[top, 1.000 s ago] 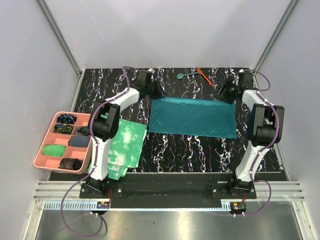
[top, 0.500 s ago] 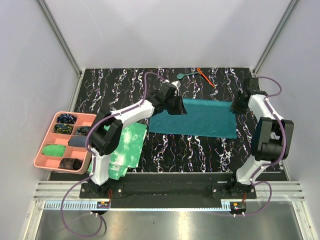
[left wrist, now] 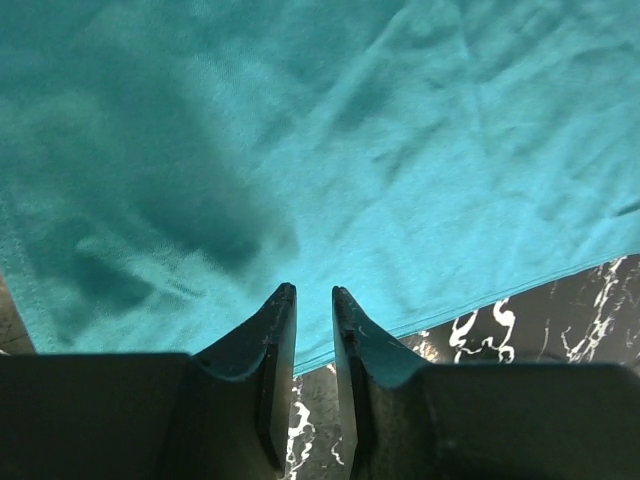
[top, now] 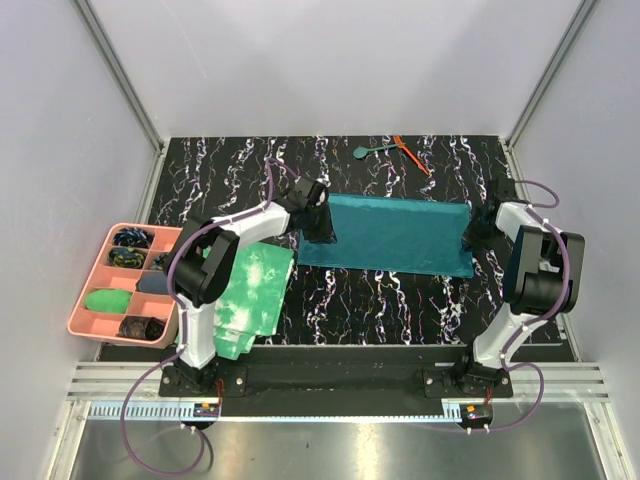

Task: Fold the napkin into a case and place the utensils inside
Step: Smooth out the rectangle-folded napkin at the center of the board, then pick up the rectangle-folded napkin from the center of the board.

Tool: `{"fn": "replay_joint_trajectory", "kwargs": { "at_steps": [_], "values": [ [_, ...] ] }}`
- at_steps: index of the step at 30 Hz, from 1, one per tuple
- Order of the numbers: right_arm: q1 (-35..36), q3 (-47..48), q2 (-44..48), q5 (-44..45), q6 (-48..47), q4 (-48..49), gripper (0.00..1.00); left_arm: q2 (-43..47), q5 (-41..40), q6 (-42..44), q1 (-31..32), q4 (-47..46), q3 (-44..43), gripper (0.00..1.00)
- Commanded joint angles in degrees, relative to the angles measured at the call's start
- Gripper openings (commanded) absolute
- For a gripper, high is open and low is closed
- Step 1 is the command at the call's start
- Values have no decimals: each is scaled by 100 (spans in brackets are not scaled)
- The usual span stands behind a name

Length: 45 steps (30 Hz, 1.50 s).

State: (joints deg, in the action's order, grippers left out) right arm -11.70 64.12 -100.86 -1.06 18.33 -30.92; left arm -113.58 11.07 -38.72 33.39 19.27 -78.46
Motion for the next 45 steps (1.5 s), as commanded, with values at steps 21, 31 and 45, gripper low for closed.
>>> {"fn": "replay_joint_trajectory", "kwargs": {
  "at_steps": [21,31,45],
  "values": [
    [-192,101,726,132,-83,-266,50,258,-334,277,-289,139,59,24],
    [-227,901,-232,-578,-1243,-152,63,248,-167,111,-245,42,234,24],
    [-183,927,-742,-299,-1613,77,55,389,106,75,-245,60,59,24]
  ]
}}
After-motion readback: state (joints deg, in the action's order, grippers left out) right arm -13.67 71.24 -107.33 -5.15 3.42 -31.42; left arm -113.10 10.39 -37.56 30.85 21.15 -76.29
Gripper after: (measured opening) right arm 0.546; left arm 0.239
